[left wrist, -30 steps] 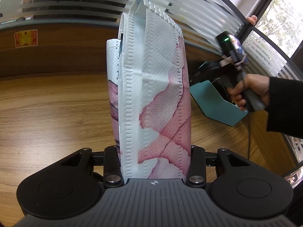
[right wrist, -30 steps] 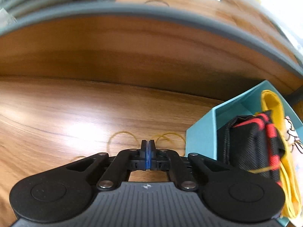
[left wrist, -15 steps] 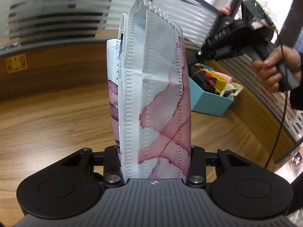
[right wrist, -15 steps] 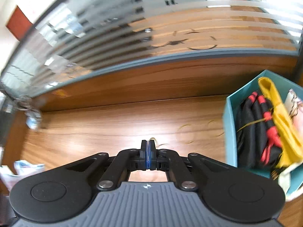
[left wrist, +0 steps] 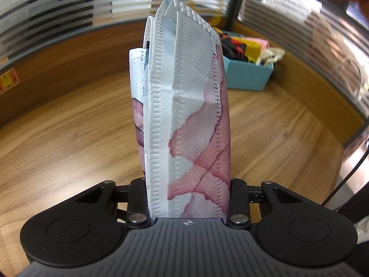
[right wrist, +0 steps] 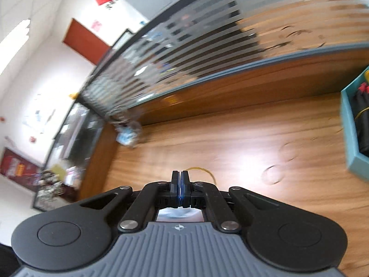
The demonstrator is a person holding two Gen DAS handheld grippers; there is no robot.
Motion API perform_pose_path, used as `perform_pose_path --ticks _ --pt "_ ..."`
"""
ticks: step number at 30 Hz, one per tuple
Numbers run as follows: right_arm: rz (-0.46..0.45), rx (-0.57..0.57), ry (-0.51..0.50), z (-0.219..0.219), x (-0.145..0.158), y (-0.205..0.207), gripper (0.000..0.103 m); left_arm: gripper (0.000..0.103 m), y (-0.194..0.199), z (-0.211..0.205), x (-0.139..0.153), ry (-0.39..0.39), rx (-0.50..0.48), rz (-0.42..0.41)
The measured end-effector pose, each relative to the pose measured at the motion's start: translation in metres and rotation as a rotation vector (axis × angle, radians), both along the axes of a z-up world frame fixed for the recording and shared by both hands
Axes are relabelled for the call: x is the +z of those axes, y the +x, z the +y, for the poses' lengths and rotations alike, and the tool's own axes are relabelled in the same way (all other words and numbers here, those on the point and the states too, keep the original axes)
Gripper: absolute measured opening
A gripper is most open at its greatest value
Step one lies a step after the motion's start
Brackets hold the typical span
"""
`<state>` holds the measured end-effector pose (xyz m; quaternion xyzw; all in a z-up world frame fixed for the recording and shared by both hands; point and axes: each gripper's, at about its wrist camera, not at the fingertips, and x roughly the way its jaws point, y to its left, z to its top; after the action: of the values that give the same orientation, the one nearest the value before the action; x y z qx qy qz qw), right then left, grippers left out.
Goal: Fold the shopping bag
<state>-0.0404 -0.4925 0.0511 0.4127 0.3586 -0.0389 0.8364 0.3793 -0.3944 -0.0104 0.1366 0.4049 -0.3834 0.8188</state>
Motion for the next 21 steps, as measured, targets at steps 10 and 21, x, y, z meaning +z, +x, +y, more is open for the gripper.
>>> perform_pose_path --ticks 10,21 --pt "-0.056 0.112 0.034 0.039 0.021 0.000 0.001 0.039 0.015 0.034 0.002 -0.293 0.147 0.173" --pt "-0.047 0.131 -0.008 0.035 0.028 -0.027 0.001 0.040 0.028 0.083 -0.014 -0.837 0.267 0.495"
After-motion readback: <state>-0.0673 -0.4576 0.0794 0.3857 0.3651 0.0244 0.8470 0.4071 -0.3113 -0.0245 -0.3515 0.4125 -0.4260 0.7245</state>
